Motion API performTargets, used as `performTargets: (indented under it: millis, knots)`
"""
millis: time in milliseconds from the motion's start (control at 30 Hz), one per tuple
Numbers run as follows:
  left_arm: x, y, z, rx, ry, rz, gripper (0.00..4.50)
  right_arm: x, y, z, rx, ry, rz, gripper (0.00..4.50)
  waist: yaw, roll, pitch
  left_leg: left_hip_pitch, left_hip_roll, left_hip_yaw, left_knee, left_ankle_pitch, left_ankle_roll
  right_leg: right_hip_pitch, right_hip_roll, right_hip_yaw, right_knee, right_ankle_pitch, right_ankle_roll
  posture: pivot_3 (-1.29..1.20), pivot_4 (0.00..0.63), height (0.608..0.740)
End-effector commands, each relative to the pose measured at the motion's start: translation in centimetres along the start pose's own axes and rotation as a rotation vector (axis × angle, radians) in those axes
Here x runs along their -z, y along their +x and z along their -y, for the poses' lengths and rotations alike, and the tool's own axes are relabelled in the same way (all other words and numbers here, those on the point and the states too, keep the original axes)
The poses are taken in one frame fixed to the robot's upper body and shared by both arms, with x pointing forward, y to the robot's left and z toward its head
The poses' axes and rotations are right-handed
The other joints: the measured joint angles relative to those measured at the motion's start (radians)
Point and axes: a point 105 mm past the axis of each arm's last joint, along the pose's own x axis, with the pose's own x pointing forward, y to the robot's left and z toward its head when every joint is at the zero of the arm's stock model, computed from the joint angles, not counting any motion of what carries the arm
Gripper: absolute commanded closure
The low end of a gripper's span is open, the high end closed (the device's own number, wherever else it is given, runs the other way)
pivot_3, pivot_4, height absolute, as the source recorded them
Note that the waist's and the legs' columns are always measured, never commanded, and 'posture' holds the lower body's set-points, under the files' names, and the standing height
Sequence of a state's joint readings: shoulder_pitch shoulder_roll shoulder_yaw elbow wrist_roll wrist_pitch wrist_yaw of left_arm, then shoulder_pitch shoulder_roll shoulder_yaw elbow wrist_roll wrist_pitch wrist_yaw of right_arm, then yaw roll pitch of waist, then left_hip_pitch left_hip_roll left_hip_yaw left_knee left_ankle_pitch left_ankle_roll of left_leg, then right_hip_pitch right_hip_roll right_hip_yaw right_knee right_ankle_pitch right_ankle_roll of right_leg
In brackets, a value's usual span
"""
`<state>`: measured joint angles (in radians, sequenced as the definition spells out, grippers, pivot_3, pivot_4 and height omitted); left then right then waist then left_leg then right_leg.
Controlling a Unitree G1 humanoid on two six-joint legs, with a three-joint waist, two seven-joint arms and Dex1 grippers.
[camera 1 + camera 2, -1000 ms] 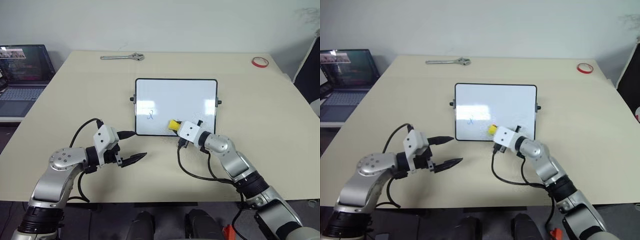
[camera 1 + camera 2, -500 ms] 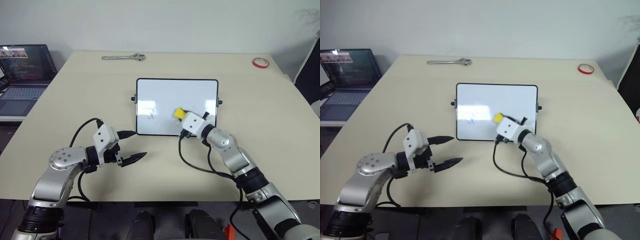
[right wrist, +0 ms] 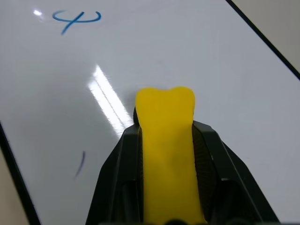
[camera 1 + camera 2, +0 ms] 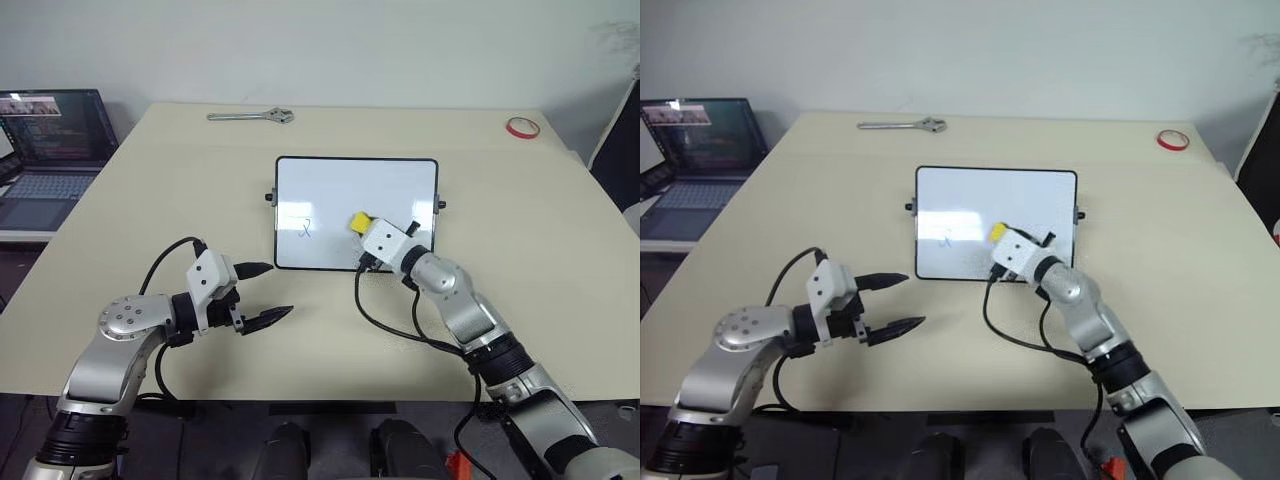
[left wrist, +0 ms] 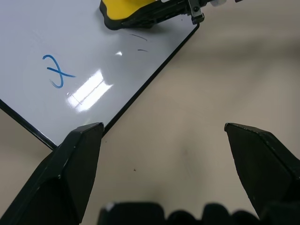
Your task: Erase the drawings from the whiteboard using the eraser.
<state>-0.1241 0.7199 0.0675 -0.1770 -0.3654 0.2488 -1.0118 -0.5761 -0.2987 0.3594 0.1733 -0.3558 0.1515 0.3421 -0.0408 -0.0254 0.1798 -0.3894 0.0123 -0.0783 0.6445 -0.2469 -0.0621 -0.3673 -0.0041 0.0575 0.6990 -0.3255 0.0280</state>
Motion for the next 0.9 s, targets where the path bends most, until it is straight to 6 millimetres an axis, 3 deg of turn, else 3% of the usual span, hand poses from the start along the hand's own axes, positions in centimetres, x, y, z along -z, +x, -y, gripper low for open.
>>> performTargets:
  millis: [33, 133, 200, 433, 533, 633, 800, 900]
  knots:
    - [-0.7, 0.0, -0.1, -0.006, 0.034, 0.018, 0.0, 5.1, -1.4, -2.1, -0.114, -0.065, -0.196, 3.43, 0.002, 0.0, -0.001, 0.0, 0.0, 0.0, 0.0, 0.0, 0.0, 0.0, 0.0, 0.0, 0.0, 0.0, 0.0, 0.0, 0.15, 0.74]
    - [-0.7, -0.1, -0.1, -0.009, 0.033, 0.019, 0.0, 5.5, -2.7, -5.0, -0.309, -0.143, -0.196, 3.43, 0.005, -0.002, -0.002, 0.005, 0.0, 0.0, 0.0, 0.0, 0.0, 0.005, 0.0, 0.0, -0.001, 0.0, 0.0, 0.0, 0.15, 0.74]
    - [-0.6, -0.1, -0.1, -0.01, 0.032, 0.019, 0.0, 5.6, -3.3, -5.8, -0.372, -0.154, -0.2, 3.44, 0.006, -0.003, -0.002, 0.012, 0.0, 0.0, -0.002, 0.0, 0.0, 0.013, 0.0, -0.001, -0.004, -0.001, 0.0, 0.0, 0.15, 0.74]
    - [-0.7, 0.1, 0.0, -0.005, 0.031, 0.022, 0.0, 5.0, -1.9, 0.2, -0.058, -0.098, -0.228, 3.44, 0.005, -0.002, -0.002, 0.017, 0.002, 0.0, -0.002, 0.0, 0.001, 0.016, 0.0, 0.001, -0.004, -0.003, 0.003, 0.0, 0.15, 0.74]
    - [-0.7, 0.1, 0.0, -0.005, 0.031, 0.022, 0.0, 5.1, -1.9, 1.0, -0.014, -0.078, -0.234, 3.44, 0.008, -0.002, -0.002, 0.016, 0.001, 0.0, -0.002, 0.001, 0.001, 0.016, 0.0, 0.001, -0.003, -0.003, 0.004, 0.0, 0.15, 0.74]
    - [-0.7, 0.1, 0.0, -0.005, 0.031, 0.024, 0.0, 5.5, -2.2, 0.3, -0.065, -0.099, -0.248, 3.45, 0.01, -0.002, -0.002, 0.015, 0.001, 0.0, -0.002, 0.0, 0.001, 0.015, 0.0, 0.0, -0.005, -0.001, 0.0, 0.0, 0.15, 0.74]
    - [-0.7, 0.2, 0.0, -0.007, 0.028, 0.027, 0.0, 6.4, -3.5, -3.4, -0.309, -0.231, -0.249, 3.45, 0.01, -0.003, -0.002, 0.015, 0.001, -0.001, -0.003, 0.0, 0.001, 0.016, -0.001, 0.0, -0.008, -0.001, 0.0, 0.0, 0.15, 0.74]
    - [-0.8, 0.2, 0.0, -0.009, 0.028, 0.028, 0.0, 7.1, -3.9, -3.3, -0.307, -0.213, -0.291, 3.45, 0.008, -0.004, -0.003, 0.016, 0.002, -0.001, -0.004, 0.0, 0.001, 0.017, -0.001, 0.0, -0.01, -0.001, 0.001, 0.0, 0.15, 0.74]
